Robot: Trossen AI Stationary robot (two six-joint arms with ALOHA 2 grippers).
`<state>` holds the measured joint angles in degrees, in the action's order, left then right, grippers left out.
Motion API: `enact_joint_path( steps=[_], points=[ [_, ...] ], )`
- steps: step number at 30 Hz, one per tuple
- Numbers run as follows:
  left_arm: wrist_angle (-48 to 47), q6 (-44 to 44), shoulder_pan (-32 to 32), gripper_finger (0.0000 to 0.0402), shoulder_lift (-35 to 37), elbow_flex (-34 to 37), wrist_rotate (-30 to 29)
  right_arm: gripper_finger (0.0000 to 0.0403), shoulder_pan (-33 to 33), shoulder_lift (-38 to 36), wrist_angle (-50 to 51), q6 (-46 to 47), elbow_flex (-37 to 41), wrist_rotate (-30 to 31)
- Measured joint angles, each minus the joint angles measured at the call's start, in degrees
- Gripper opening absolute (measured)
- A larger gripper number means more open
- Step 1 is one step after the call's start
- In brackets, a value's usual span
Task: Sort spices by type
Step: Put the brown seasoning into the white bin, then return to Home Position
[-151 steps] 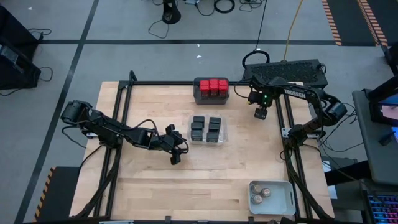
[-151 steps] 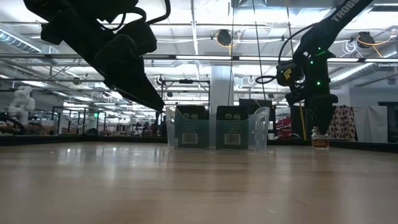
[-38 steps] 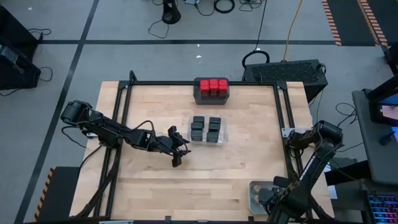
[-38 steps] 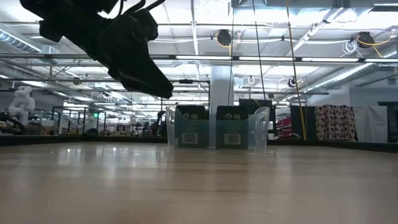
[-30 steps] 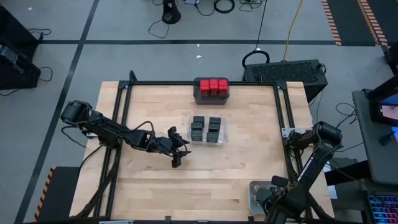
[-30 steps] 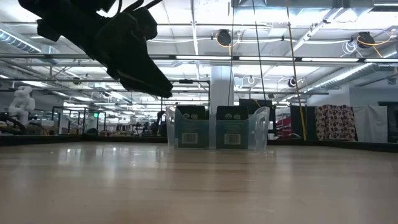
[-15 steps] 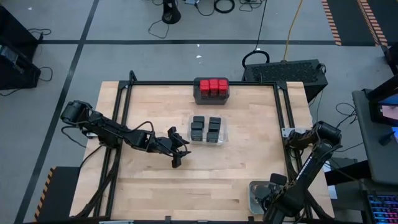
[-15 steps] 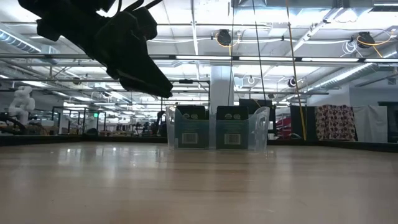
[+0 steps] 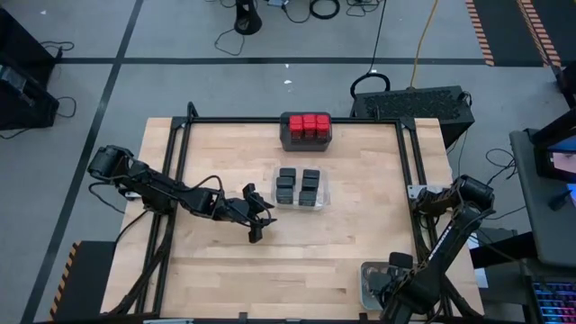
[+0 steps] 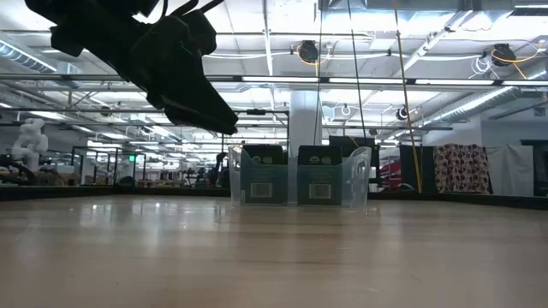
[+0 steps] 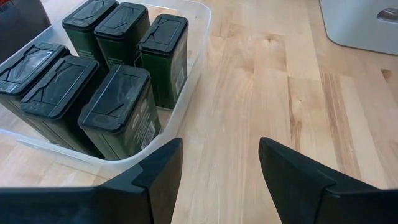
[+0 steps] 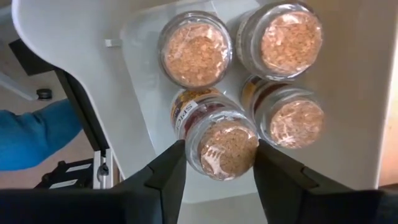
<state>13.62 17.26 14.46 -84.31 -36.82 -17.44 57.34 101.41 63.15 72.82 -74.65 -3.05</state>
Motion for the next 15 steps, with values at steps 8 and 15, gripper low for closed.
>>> enact_joint_path(
  steps=[8,15],
  points=[
    [0.0,0.0,0.0,0.0217,0.0,0.0,0.0,0.0172,0.0,0.0,0.0,0.3,0.0,0.0],
    [0.0,0.0,0.0,0.0217,0.0,0.0,0.0,0.0173,0.0,0.0,0.0,0.3,0.0,0.1]
  ],
)
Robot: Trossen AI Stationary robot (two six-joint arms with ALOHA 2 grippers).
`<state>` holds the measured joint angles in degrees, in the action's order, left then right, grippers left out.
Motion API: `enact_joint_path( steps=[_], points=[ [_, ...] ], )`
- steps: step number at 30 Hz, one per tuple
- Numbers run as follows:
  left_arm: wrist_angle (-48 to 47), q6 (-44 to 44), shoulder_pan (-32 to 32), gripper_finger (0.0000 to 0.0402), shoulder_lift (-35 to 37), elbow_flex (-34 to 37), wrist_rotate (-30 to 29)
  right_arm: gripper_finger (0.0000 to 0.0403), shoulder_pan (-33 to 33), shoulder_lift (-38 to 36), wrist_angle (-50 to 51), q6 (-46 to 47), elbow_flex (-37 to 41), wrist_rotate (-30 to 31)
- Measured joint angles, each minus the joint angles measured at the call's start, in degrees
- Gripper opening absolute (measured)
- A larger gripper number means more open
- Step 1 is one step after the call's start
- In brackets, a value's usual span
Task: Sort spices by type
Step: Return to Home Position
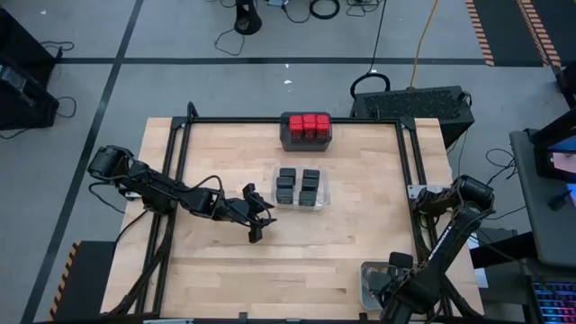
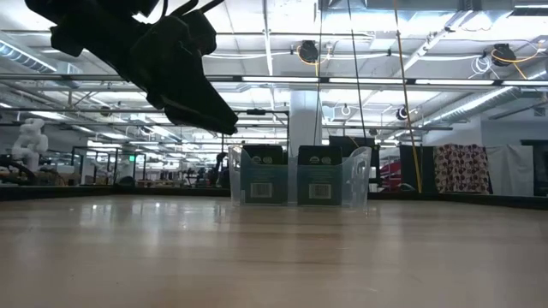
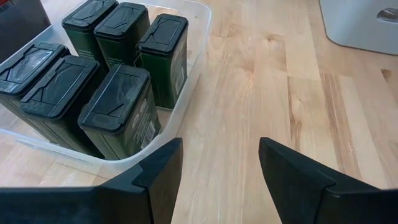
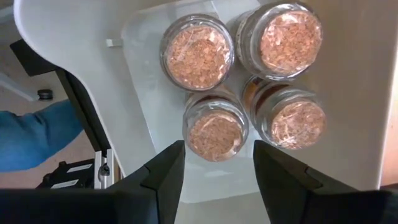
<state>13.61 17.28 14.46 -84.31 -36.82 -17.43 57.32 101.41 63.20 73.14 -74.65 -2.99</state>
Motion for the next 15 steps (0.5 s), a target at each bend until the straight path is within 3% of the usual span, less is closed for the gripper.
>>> enact_joint_path(
  steps=[12,15],
  points=[
    [0.0,0.1,0.0,0.0217,0.0,0.0,0.0,0.0174,-1.9,-4.8,-0.1,-2.2,0.0,0.5],
    [0.0,0.2,0.0,0.0217,0.0,0.0,0.0,0.0174,-2.2,-7.7,-0.3,-2.3,0.0,3.7]
  ],
)
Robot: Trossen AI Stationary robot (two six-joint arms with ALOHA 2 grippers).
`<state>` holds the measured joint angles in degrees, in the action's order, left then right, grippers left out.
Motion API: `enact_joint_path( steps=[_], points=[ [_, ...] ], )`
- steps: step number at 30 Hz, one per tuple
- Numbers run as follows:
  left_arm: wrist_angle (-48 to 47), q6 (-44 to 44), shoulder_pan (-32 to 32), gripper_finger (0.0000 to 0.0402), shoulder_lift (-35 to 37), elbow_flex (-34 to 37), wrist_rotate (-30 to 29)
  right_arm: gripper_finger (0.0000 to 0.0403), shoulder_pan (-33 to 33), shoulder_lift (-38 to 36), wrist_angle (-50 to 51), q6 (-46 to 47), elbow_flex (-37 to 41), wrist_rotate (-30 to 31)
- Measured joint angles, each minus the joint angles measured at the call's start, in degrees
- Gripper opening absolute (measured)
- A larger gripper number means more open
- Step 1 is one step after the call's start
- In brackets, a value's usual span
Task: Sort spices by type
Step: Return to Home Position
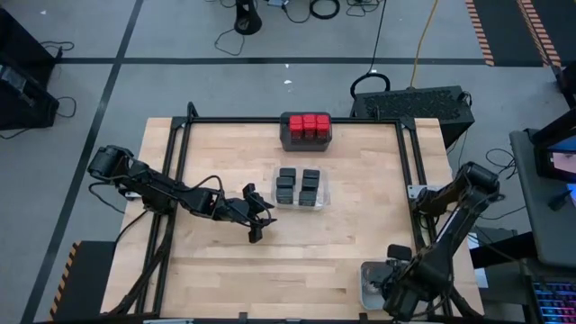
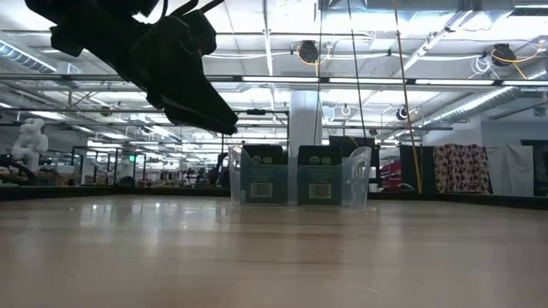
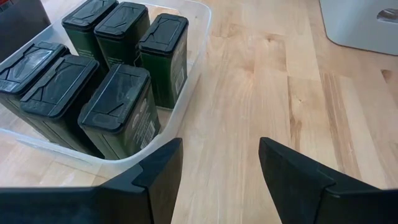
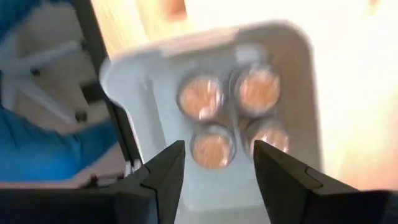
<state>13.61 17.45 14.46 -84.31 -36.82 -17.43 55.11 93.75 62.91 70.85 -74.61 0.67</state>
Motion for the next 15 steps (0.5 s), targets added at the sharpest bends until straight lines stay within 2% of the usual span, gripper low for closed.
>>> enact_joint_path(
  steps=[5,11,15],
  points=[
    [1.8,0.2,0.0,0.0217,0.0,0.0,0.0,0.0174,0.0,-4.6,-3.5,-5.3,0.0,9.9],
    [10.7,-4.4,1.5,0.0217,0.0,0.0,0.7,0.0168,-0.1,-8.1,-9.5,-21.8,0.0,23.9],
    [17.1,-8.3,3.3,0.0217,0.0,0.0,0.9,0.0152,-2.3,-10.3,-9.3,-27.8,0.8,25.6]
  ],
)
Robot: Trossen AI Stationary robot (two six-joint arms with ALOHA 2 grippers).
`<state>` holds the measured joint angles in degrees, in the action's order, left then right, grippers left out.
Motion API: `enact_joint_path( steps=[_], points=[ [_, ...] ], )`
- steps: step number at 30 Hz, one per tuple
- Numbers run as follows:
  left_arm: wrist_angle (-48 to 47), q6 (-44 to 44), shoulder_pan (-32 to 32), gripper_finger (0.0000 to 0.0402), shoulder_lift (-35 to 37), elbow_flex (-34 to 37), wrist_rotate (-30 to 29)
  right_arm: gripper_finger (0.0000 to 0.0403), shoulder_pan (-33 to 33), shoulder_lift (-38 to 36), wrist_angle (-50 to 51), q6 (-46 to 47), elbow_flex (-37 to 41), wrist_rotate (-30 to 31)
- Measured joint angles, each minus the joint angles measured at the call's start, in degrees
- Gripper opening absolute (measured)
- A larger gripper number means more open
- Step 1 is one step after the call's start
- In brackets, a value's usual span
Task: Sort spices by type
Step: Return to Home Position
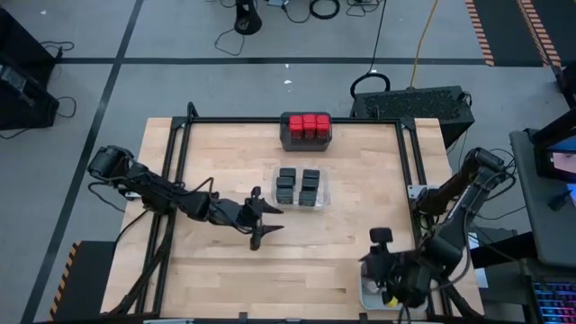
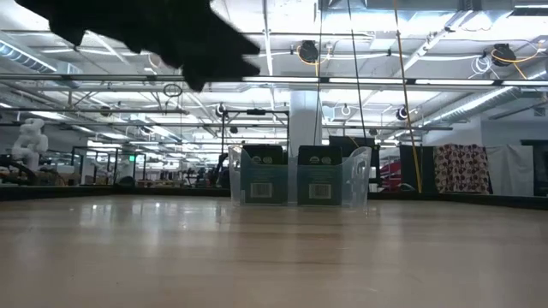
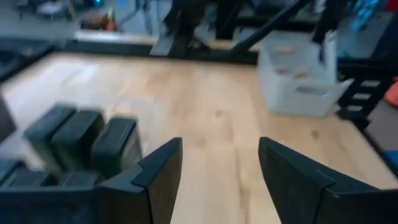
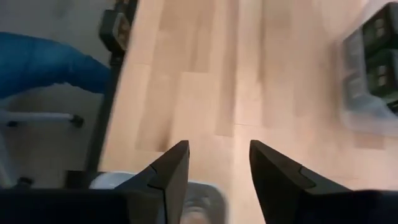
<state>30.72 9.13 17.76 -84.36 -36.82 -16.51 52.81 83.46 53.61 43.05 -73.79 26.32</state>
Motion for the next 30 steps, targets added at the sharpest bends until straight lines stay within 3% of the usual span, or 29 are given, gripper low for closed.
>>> enact_joint_path(
  steps=[6,14,17,22,30],
  points=[
    [5.2,-4.1,2.4,0.0217,0.0,0.0,1.8,0.0125,-4.1,-9.3,-6.8,-5.8,12.5,0.1],
    [7.3,-6.4,4.4,0.0217,1.1,0.0,2.0,0.0046,-11.7,-25.1,-37.7,-21.2,32.4,-0.8],
    [6.1,-7.9,4.5,0.0217,3.5,0.0,2.0,0.0008,-16.1,-27.7,-47.6,-28.9,36.1,-5.1],
    [2.9,-10.3,4.5,0.0217,10.1,1.5,1.9,0.0002,-25.0,-30.0,-53.3,-35.0,40.1,-14.7],
    [6.2,-10.8,4.1,0.0217,21.7,11.7,-0.5,0.0001,-38.5,-35.3,-59.4,-38.7,46.6,-26.2]
  ],
)
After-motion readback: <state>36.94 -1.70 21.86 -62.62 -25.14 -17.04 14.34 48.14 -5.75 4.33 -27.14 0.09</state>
